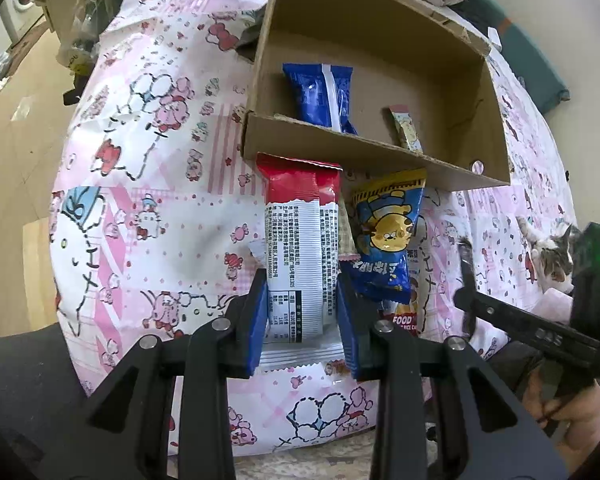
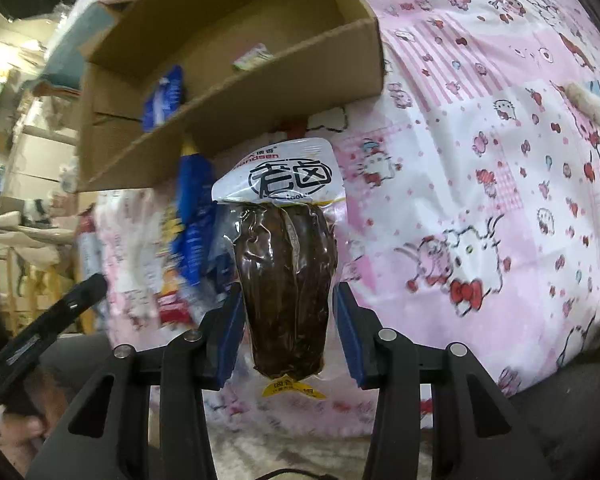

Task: Organize snacks
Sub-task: 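Carry the wafer bar and brown meat pack over the box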

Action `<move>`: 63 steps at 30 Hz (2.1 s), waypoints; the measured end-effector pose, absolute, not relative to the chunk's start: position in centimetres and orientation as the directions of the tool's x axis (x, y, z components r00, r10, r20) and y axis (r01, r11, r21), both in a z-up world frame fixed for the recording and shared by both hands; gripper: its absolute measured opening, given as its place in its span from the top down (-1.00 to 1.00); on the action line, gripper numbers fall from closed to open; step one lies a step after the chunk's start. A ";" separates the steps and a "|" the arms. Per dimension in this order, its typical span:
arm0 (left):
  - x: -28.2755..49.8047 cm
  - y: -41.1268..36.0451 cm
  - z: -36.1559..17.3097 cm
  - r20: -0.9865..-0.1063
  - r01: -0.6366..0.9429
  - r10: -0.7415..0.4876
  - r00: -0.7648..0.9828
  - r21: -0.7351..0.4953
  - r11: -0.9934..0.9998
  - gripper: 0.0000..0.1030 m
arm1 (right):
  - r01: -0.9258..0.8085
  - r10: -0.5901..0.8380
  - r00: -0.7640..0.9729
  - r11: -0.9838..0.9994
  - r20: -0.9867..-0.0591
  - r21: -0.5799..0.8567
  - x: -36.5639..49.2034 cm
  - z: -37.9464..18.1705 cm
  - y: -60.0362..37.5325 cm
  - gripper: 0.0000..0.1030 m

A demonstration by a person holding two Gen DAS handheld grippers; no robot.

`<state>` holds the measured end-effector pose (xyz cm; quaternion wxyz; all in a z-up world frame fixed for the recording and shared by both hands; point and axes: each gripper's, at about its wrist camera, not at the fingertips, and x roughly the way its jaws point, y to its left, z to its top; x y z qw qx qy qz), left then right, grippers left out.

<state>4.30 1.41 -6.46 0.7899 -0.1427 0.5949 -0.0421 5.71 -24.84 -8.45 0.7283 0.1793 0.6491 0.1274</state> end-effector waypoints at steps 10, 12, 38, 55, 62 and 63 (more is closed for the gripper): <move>4.7 3.1 -1.7 -0.879 -0.140 -0.149 0.453 -0.235 0.962 0.46 | -0.044 0.551 0.221 0.830 -0.805 0.556 5.5 -2.3 -24.5 0.11; 5.6 3.0 -0.5 -0.865 -0.130 -0.144 0.481 -0.233 0.964 0.46 | -0.065 0.562 0.257 0.822 -0.786 0.566 6.2 -1.1 -24.7 0.11; 18.4 -0.3 0.1 -0.831 -0.014 -0.167 0.531 -0.206 0.979 0.45 | -0.117 0.546 0.417 0.825 -0.727 0.553 19.1 -1.1 -22.7 0.09; 19.5 -1.4 -3.2 -0.849 0.018 -0.162 0.503 -0.177 0.984 0.45 | -0.059 0.452 0.373 0.883 -0.810 0.466 21.0 -5.3 -22.5 0.04; 19.6 -1.4 -3.6 -0.853 0.014 -0.162 0.496 -0.178 0.984 0.45 | -0.044 0.447 0.355 0.885 -0.821 0.463 21.1 -5.8 -22.4 -0.01; 19.5 -1.4 -3.6 -0.853 0.015 -0.163 0.497 -0.179 0.984 0.45 | -0.042 0.446 0.353 0.885 -0.822 0.463 21.1 -5.9 -22.4 -0.02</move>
